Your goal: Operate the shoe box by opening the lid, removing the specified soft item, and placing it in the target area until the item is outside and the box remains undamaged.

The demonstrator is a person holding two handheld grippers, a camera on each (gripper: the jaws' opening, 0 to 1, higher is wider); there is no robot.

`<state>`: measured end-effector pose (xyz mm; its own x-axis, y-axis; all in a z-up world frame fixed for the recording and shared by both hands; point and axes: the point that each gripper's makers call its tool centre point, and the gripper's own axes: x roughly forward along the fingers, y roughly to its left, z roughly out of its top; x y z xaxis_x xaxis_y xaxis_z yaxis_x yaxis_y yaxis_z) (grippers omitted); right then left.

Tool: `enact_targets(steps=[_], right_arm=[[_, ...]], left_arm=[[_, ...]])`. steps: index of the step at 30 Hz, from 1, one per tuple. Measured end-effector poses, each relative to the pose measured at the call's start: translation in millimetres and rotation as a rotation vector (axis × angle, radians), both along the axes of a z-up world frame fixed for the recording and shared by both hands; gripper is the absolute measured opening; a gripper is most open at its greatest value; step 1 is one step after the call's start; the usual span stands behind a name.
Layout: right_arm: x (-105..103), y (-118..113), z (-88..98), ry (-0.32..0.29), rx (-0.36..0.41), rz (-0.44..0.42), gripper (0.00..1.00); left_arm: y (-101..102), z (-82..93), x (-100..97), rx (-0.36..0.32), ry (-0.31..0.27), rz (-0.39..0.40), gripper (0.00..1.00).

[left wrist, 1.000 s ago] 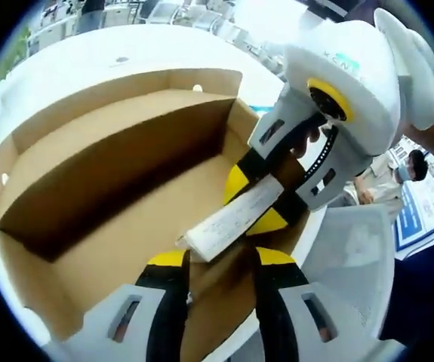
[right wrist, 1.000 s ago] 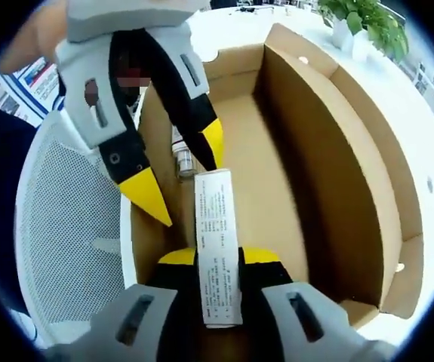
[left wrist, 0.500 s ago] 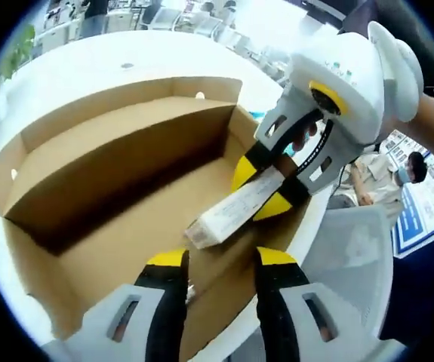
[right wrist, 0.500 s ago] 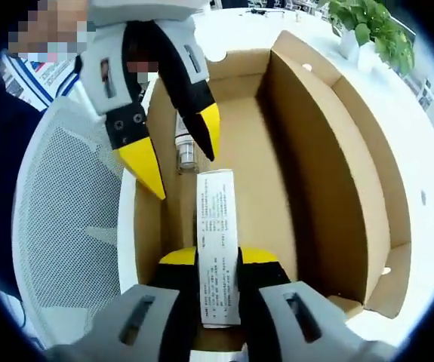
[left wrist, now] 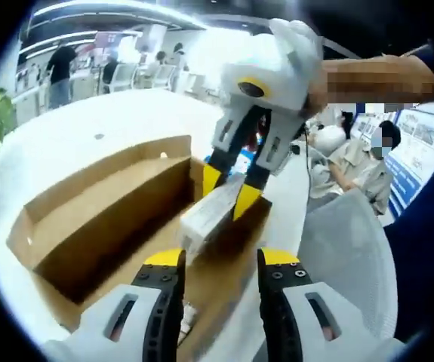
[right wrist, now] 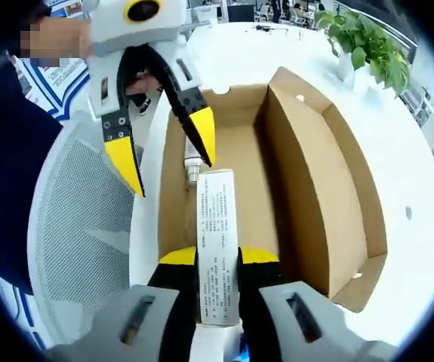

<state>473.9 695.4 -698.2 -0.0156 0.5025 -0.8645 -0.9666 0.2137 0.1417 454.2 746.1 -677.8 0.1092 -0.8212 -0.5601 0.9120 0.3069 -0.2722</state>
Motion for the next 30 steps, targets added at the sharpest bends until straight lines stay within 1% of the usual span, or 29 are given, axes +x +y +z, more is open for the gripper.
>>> enact_targets(steps=[1,3,5,7,9,10,11,14,15,17,21,26,30], right_arm=[[0.0,-1.2,4.8,-0.005,0.01,0.002,0.16],[-0.9,-3.7,10.7,-0.01,0.018,0.003,0.16],[-2.6,-8.7,17.1,-0.018,0.021,0.004,0.16],[-4.0,-14.0,22.5,-0.021,0.018,0.005,0.16],[-4.5,-16.6,32.7,-0.023,0.041,-0.006,0.16],[-4.7,-19.5,38.4,-0.023,0.041,-0.012,0.16],[-4.8,-23.9,41.5,-0.042,0.021,-0.001,0.16],[-7.4,-30.2,47.5,-0.048,0.014,-0.001,0.15],[-7.5,-31.6,49.2,-0.051,0.015,-0.005,0.16],[-9.2,-34.5,53.9,-0.055,0.016,-0.009,0.16],[-13.2,-41.0,61.8,-0.062,0.013,-0.002,0.15],[-15.8,-55.7,71.6,-0.067,0.0,0.009,0.15],[-16.7,-73.6,77.8,-0.067,-0.018,0.011,0.15]], left_arm=[[1.8,0.2,-0.8,-0.002,0.006,0.008,0.37],[4.6,0.8,0.9,-0.011,-0.008,0.019,0.36],[5.4,1.1,1.2,-0.016,-0.007,0.029,0.37],[3.5,2.9,1.3,-0.021,-0.026,0.027,0.36],[0.3,5.1,-0.1,-0.034,-0.029,0.016,0.36],[-0.6,5.2,-0.2,-0.034,-0.025,0.017,0.36],[-2.6,5.7,-1.6,-0.033,-0.028,0.011,0.36],[-5.3,6.3,-2.0,-0.035,-0.027,0.004,0.37],[-6.3,8.0,-1.9,-0.039,-0.039,-0.001,0.36],[-7.0,8.6,-1.8,-0.037,-0.034,-0.001,0.37],[-11.4,13.7,-1.5,-0.04,-0.048,-0.016,0.37],[-21.9,21.3,-3.0,-0.043,-0.067,-0.04,0.36],[-35.9,27.3,-8.0,-0.044,-0.09,-0.078,0.36]])
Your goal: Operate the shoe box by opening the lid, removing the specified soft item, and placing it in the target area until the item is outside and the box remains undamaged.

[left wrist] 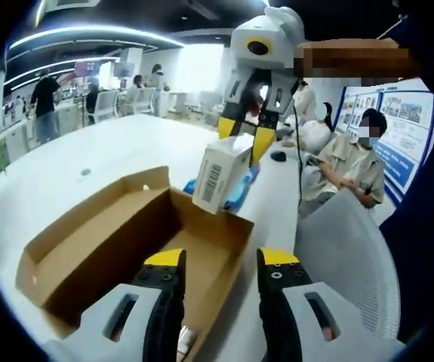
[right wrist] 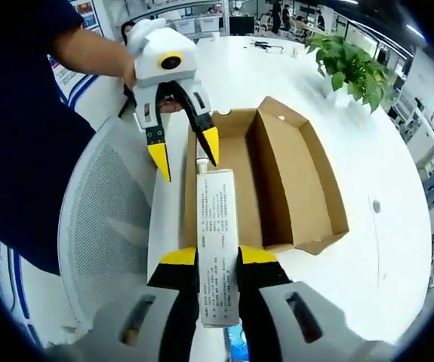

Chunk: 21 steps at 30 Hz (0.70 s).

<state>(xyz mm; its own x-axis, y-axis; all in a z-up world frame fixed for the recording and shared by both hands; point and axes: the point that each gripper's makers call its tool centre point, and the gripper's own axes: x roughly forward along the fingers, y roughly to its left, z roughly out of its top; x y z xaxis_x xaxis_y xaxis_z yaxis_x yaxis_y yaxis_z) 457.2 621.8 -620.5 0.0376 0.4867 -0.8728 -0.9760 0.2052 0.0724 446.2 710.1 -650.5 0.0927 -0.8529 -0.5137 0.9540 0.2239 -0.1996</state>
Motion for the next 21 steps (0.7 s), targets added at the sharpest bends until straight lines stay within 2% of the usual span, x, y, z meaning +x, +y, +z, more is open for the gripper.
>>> enact_targets(steps=[8,17,21], right_arm=[[-5.6,-42.1,2.2,0.008,-0.028,-0.018,0.15],[-9.9,-80.9,1.0,0.008,-0.019,-0.033,0.15],[-7.8,-101.9,0.8,0.009,-0.015,-0.033,0.15]], left_arm=[[-36.5,1.1,-6.6,0.004,-0.005,-0.051,0.36],[-72.2,1.0,-9.0,0.033,-0.008,-0.081,0.37],[-89.9,0.9,-8.7,0.05,-0.026,-0.093,0.37]])
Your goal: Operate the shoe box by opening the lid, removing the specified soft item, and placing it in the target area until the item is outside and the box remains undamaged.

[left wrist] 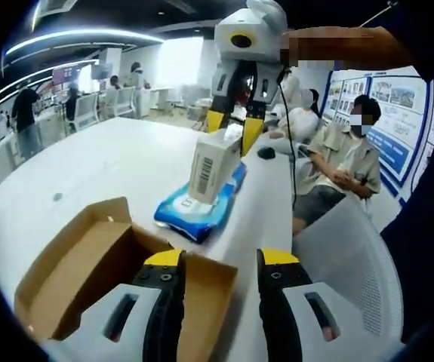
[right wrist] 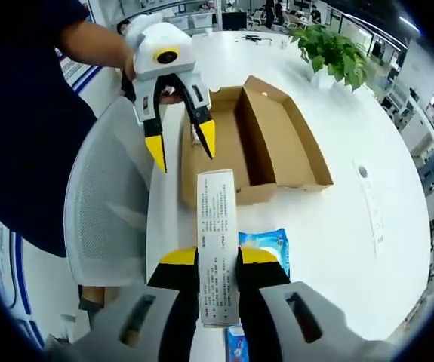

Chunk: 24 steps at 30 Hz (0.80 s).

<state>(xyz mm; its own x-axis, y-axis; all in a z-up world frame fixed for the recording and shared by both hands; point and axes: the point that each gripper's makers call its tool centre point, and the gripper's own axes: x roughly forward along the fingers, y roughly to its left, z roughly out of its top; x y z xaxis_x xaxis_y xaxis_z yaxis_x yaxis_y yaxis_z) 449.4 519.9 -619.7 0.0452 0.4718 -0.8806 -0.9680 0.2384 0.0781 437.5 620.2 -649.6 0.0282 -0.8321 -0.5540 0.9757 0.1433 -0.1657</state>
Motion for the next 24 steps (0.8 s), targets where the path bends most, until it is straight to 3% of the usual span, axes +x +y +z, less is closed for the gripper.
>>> enact_targets(steps=[14,24], right_arm=[[-2.1,-69.0,-6.9,0.005,0.001,0.005,0.16],[-4.6,-113.1,-10.3,0.007,0.002,-0.017,0.16]], left_arm=[[-68.0,0.8,-5.9,0.014,-0.005,0.0,0.36],[-105.5,1.5,-11.5,0.021,-0.003,-0.018,0.37]])
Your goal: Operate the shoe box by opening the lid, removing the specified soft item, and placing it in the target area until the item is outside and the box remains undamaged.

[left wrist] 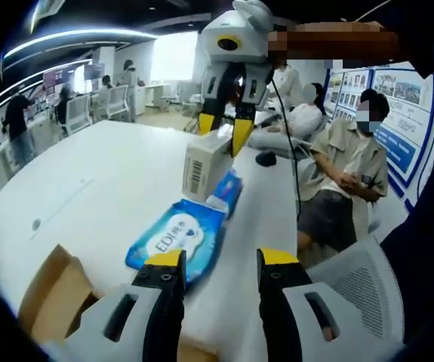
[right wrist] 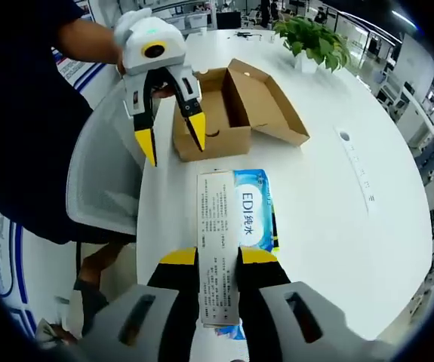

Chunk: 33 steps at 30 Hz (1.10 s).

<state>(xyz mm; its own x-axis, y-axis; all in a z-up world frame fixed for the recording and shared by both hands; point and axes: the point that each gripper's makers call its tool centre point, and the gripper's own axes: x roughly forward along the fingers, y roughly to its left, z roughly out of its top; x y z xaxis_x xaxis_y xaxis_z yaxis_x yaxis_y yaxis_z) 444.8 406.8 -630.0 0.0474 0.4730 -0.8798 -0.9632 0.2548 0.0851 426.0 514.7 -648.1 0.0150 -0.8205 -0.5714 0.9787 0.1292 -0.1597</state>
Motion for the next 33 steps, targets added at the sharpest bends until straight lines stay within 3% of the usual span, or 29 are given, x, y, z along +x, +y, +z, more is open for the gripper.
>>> enact_targets(steps=[12,33], right_arm=[[14.4,-40.6,-14.5,0.0,-0.004,-0.026,0.16],[53.7,-92.4,-48.2,0.017,-0.032,-0.049,0.16]], left_arm=[[-36.3,-2.0,8.2,0.004,0.005,-0.003,0.37],[-71.7,-15.3,29.8,0.016,0.011,-0.004,0.36]])
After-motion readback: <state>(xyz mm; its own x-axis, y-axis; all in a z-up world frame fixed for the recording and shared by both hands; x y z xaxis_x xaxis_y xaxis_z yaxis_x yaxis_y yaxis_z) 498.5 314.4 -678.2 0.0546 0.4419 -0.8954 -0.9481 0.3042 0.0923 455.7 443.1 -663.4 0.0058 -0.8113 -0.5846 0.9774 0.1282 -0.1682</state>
